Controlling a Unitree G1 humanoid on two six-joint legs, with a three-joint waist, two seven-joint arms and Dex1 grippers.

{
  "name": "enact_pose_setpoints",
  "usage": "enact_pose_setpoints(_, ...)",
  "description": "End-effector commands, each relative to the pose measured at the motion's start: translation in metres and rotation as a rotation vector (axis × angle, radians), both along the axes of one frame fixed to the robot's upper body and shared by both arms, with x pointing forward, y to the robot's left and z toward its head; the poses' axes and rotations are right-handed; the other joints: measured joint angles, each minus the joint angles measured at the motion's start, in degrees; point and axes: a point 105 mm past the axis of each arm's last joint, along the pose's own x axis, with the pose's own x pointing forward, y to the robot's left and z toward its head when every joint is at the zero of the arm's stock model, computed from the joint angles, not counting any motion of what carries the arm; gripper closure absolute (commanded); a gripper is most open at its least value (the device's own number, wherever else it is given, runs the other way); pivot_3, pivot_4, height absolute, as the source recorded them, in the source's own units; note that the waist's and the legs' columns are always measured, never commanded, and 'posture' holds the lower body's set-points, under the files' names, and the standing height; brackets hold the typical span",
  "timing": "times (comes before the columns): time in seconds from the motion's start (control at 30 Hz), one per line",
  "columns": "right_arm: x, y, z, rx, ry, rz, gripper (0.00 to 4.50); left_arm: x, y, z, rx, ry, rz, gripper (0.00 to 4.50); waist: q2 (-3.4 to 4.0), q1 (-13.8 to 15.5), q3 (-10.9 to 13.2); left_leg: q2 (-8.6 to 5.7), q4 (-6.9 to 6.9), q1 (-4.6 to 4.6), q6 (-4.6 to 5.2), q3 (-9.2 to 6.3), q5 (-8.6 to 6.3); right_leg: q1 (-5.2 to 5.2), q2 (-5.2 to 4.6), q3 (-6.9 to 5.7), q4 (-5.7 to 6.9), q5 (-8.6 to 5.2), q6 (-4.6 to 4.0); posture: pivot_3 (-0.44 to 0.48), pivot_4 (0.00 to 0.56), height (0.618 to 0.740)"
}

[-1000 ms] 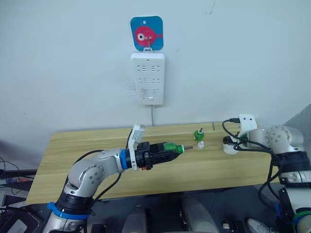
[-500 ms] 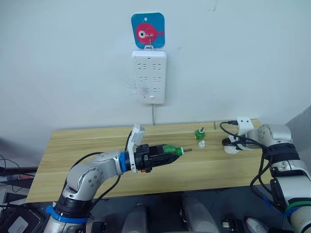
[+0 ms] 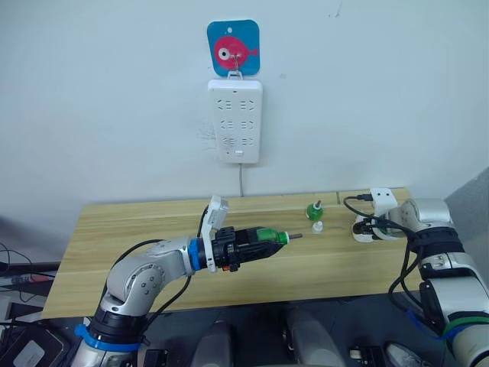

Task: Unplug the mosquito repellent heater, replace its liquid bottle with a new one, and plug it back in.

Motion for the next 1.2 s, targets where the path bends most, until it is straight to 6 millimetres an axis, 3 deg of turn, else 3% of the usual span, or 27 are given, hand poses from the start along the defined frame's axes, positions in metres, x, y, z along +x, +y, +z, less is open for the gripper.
enact_pose_setpoints(0.03, -0.006, -0.010, 0.027, 0.009, -0.080, 0.021, 1.55, 0.001, -0.002, 0.011, -0.023, -0.054, -0.012, 2.13, 0.01, 0.10, 0.00, -0.01, 0.00, -0.01, 0.00, -0.03, 0.00, 0.00, -0.01, 0.00, 0.00, 0.00, 0.00, -0.094, 0.189, 0.733)
enact_pose_setpoints(0.1, -0.012, -0.010, 0.040, 0.014, -0.125, 0.054, 1.55, 0.004, -0.001, 0.013, -0.023, -0.059, -0.009, 2.13, 0.04, 0.26, 0.01, -0.02, 0.00, -0.07, 0.00, -0.12, 0.00, -0.02, -0.04, -0.03, 0.01, 0.00, 0.00, -0.099, 0.182, 0.733)
enact_pose_setpoints(0.23, -0.035, 0.009, 0.087, 0.135, -0.301, 0.191, 1.55, 0.010, 0.006, 0.020, -0.024, -0.071, -0.005, 2.13, 0.06, 0.27, 0.01, -0.05, 0.00, -0.10, -0.01, -0.17, 0.00, -0.02, -0.07, -0.12, 0.01, -0.01, 0.03, -0.128, 0.169, 0.733)
enact_pose_setpoints(0.4, -0.069, 0.046, 0.153, 0.477, -0.670, 0.377, 1.55, 0.021, 0.021, 0.037, -0.043, -0.053, -0.010, 2.13, 0.08, -0.16, 0.00, 0.04, 0.00, -0.03, -0.02, -0.19, 0.00, -0.02, 0.05, -0.20, 0.11, -0.17, 0.30, -0.169, 0.163, 0.733)
enact_pose_setpoints(0.47, -0.086, 0.061, 0.168, 0.565, -0.759, 0.481, 1.55, 0.025, 0.027, 0.048, -0.060, -0.039, -0.018, 2.13, 0.08, -0.22, 0.00, 0.05, 0.01, -0.03, -0.02, -0.25, 0.00, -0.01, 0.06, -0.24, 0.13, -0.18, 0.31, -0.182, 0.162, 0.733)
enact_pose_setpoints(0.63, -0.111, 0.101, 0.192, 0.754, -0.876, 0.689, 1.55, 0.029, 0.040, 0.075, -0.106, 0.004, -0.078, 2.13, 0.08, -1.09, 0.00, -0.01, 0.04, -0.03, -0.02, -0.12, 0.01, 0.01, 0.01, -0.28, 0.13, -0.18, 0.33, -0.188, 0.160, 0.733)
enact_pose_setpoints(0.77, -0.129, 0.129, 0.200, 0.859, -0.838, 0.866, 1.55, 0.020, 0.043, 0.090, -0.090, 0.010, -0.187, 2.13, 0.08, -1.59, -0.01, -0.03, 0.04, -0.02, -0.02, -0.09, 0.00, -0.01, -0.03, -0.26, 0.13, -0.12, 0.24, -0.180, 0.160, 0.733)
enact_pose_setpoints(1.2, -0.135, 0.155, 0.202, 0.950, -0.750, 0.927, 1.55, 0.012, 0.033, 0.104, -0.101, -0.023, -0.265, 2.13, 0.07, -1.42, -0.01, -0.03, 0.03, -0.04, -0.03, -0.12, 0.01, -0.03, -0.05, -0.22, 0.14, -0.15, 0.28, -0.157, 0.160, 0.733)
